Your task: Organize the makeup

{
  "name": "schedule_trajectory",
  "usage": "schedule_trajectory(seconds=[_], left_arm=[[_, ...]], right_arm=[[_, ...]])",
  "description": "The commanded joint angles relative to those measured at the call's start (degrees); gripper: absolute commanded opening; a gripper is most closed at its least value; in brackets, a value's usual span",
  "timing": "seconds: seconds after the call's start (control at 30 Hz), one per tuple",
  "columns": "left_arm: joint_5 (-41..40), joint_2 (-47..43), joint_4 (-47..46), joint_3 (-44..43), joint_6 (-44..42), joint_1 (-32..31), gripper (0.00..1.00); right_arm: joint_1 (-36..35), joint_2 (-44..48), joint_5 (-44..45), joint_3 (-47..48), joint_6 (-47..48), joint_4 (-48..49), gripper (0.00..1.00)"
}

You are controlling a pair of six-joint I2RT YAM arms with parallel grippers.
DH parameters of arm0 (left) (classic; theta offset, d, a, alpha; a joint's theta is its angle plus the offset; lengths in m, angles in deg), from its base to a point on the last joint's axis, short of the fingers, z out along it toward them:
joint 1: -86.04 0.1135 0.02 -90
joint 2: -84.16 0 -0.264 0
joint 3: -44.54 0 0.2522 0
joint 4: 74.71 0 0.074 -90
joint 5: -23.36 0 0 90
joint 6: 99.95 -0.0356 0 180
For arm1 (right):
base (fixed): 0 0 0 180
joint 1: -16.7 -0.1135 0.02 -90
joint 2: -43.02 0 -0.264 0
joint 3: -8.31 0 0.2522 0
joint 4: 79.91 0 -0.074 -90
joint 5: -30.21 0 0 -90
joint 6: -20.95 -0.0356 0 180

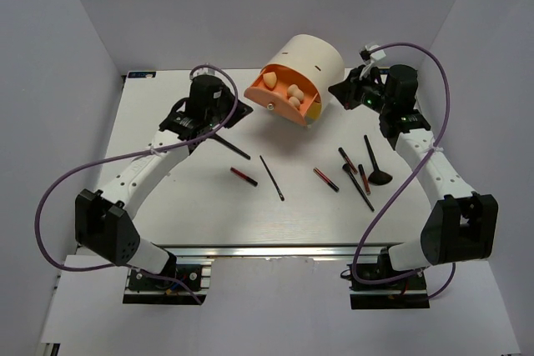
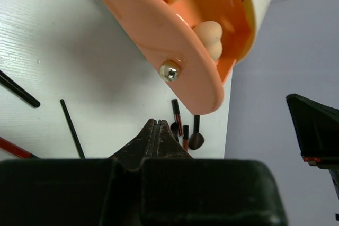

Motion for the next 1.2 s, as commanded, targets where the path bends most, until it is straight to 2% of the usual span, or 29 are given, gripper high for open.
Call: schedule_trajectory(seconds=[0.0,0.1,0.2,0.33,0.57,0.77,1.17], left_arm=[[0.49,1.41,-3.91,0.8,0.94,0.48,0.0],[4.18,9.65,-3.66,-4.27,1.03,0.48,0.0],[4.62,13.89,-2.17,-10.6,0.41,0.48,0.0],[3.92,20.47,2.06,-19.12,-1.87,0.48,0.06],[5.5,25.67,0.92,-26.09,-2.58,0.48,0.21],[7.96,30.24,-1.02,-31.27,-2.22,0.48,0.3],[11.04,38.42,-1.46,-41.91,-0.55,1.71,0.41]], right_arm=[[0.2,0.06,1.3,2.48,-1.84,1.61,0.05],[0.29,0.41,2.09,1.96,-1.66,1.0,0.08],[0.2,1.73,2.8,0.99,-0.96,1.0,0.09],[0.2,3.05,3.59,-0.15,-0.25,0.82,0.1],[0.2,3.84,3.68,-0.95,0.45,0.73,0.11],[0.29,3.32,3.33,-1.04,0.63,0.99,0.11],[0.29,3.32,3.41,-1.12,0.63,1.17,0.12]])
